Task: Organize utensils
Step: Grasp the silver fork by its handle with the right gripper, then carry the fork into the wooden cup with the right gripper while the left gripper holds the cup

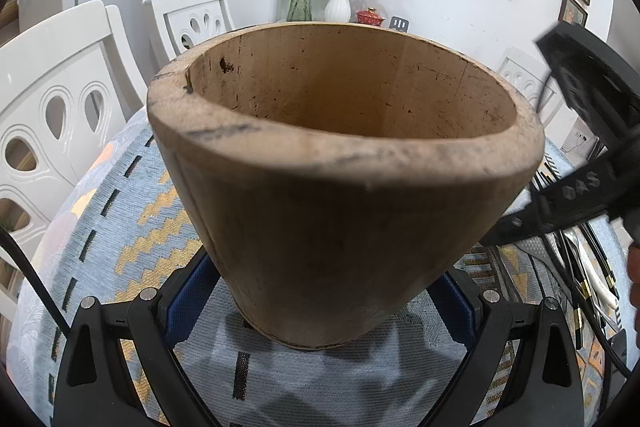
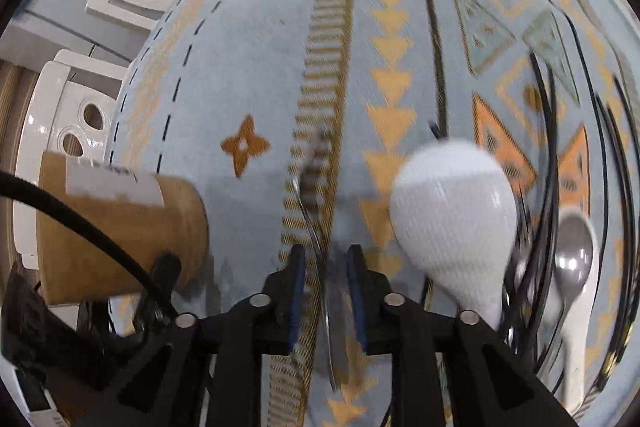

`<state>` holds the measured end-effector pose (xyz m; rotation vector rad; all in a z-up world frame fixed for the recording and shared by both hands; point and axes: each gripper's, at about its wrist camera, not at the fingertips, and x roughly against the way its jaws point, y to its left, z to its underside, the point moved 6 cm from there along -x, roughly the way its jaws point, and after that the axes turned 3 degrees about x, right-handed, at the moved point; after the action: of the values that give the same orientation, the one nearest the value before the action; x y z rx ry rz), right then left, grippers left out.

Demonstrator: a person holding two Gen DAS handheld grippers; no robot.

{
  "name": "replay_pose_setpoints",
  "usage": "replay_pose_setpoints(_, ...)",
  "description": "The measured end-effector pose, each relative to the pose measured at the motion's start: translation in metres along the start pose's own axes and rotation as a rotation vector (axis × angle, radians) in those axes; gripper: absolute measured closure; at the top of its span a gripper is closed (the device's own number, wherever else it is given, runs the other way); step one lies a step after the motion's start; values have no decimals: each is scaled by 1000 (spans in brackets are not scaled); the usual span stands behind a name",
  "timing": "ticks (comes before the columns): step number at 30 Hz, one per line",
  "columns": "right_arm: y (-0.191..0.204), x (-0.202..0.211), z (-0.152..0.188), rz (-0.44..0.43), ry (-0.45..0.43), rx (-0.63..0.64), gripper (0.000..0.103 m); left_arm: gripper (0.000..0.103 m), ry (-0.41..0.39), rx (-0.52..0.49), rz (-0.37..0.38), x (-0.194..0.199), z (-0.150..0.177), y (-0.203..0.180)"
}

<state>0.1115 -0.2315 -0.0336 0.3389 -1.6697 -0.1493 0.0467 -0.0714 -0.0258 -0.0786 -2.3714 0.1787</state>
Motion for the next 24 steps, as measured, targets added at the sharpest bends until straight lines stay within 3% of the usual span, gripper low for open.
replay_pose_setpoints(6, 17, -15, -22, 71, -30, 65, 82, 6, 0, 0, 0, 0, -1, 1)
replay_pose_setpoints(9, 20, -15, -21, 145, -56, 124, 98, 6, 0, 0, 0, 0, -1, 1)
replay_pose_setpoints(13, 18, -11, -18, 143, -70, 133, 101, 6, 0, 1, 1, 0, -1, 1)
replay_pose_setpoints(15, 12, 1, -13, 107, -90, 100, 101, 6, 1, 1, 1, 0, -1, 1)
replay_pose_setpoints(18, 9, 35, -6, -21, -184, 61, 101, 6, 1, 1, 0, 0, -1, 1)
replay_pose_setpoints(24, 2, 97, 16, -151, -352, 1, 100, 6, 1, 1, 1, 0, -1, 1)
